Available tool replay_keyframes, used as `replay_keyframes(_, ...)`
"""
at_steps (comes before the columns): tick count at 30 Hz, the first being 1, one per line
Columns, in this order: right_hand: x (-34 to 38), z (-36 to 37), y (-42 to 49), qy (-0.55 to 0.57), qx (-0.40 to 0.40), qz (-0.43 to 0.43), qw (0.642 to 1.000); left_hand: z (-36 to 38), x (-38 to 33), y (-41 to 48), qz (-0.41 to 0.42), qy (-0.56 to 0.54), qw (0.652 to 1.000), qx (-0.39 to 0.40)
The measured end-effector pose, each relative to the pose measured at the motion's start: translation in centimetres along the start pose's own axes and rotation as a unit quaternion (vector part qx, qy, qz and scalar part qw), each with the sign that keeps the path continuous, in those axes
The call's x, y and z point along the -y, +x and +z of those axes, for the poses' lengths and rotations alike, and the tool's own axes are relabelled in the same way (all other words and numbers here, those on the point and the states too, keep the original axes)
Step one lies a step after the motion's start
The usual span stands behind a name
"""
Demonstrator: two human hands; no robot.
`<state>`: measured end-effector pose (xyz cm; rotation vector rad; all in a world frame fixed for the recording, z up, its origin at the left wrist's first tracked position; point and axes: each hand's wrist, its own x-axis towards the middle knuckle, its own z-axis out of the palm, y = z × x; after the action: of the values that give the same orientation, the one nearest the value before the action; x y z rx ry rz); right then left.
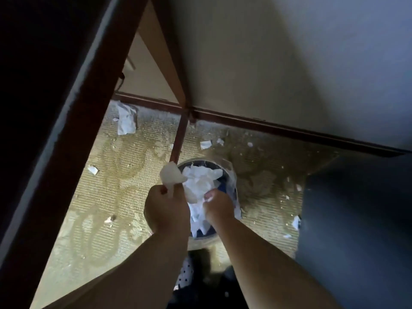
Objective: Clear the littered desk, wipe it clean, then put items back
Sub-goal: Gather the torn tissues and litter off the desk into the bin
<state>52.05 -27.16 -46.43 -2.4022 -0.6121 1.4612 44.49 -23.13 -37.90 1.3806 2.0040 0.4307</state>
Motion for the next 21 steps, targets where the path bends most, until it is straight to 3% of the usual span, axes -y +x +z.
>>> replay_keyframes(2,-1.3,1.8,2.2,-0.065,0.011,-0.005,0.998,2.2,2.5,1.6,0.033,0.084,0.996,0.024)
replay_keyframes(5,-3.2,3.9,4.2,-0.124,0.046,-0.054,0.99,5.9,6.1,3.5,0.057,0.228,0.964,0.122)
replay_keyframes(10,-4.0,4.4,6.3,-0.161,0.14,-0.099,0.972,11.5,9.8,4.9,0.096,0.388,0.853,0.335)
replay_keyframes(12,-3.9,3.9,6.2,-0.17,0.15,-0.095,0.969,12.1,10.5,5.4,0.103,0.438,0.816,0.364)
replay_keyframes(14,-3.6,2.7,5.4,-0.121,0.143,-0.075,0.98,11.2,10.0,5.3,0.08,0.442,0.824,0.346)
replay_keyframes(18,-2.2,-1.3,0.2,0.014,0.104,-0.04,0.994,6.6,5.8,3.4,0.006,0.327,0.91,0.256)
replay_keyframes(21,-0.5,-5.2,-5.9,0.07,0.05,-0.061,0.994,1.8,0.7,1.0,0.048,0.239,0.952,0.185)
